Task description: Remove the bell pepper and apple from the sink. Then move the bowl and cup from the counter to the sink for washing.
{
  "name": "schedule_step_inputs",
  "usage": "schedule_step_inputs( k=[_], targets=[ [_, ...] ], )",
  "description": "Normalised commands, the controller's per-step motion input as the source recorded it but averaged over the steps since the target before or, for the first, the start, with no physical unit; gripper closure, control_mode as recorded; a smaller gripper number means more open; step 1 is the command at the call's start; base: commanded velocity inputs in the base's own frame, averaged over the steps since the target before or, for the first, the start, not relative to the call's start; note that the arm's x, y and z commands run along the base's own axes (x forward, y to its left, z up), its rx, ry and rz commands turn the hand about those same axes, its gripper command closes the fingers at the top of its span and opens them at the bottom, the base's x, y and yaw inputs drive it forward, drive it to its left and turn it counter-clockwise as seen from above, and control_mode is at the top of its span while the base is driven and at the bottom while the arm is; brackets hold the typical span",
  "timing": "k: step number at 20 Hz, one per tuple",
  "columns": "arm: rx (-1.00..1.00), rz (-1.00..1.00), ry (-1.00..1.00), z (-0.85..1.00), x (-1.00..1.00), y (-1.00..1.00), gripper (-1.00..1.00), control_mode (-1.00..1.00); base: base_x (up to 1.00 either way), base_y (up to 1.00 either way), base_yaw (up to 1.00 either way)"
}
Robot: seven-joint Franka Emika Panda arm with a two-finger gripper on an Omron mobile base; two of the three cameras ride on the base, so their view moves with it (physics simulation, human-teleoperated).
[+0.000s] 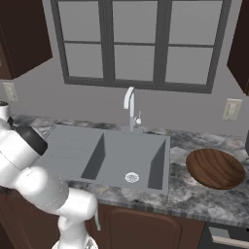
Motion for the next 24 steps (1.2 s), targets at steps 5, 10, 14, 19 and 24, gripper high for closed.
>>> schedule_step_inputs(
  k=[5,10,14,19,24],
  targets=[
    [0.0,0.0,0.02,-0.15,0.3,0.26,1.0,-1.0,0.0,0.0,0.0],
    [0.0,0.0,0.11,-0.26,0.14,0.31,1.0,-1.0,0.0,0.0,0.0],
    [0.0,0.0,0.07,-0.2,0.14,0.21,1.0,-1.0,0.0,0.0,0.0],
    [0.0,0.0,0.04,-0.19,0.22,0.23,1.0,-1.0,0.0,0.0,0.0],
    [0.0,0.0,0.01,-0.15,0.19,0.13,1.0,-1.0,0.0,0.0,0.0]
  ],
)
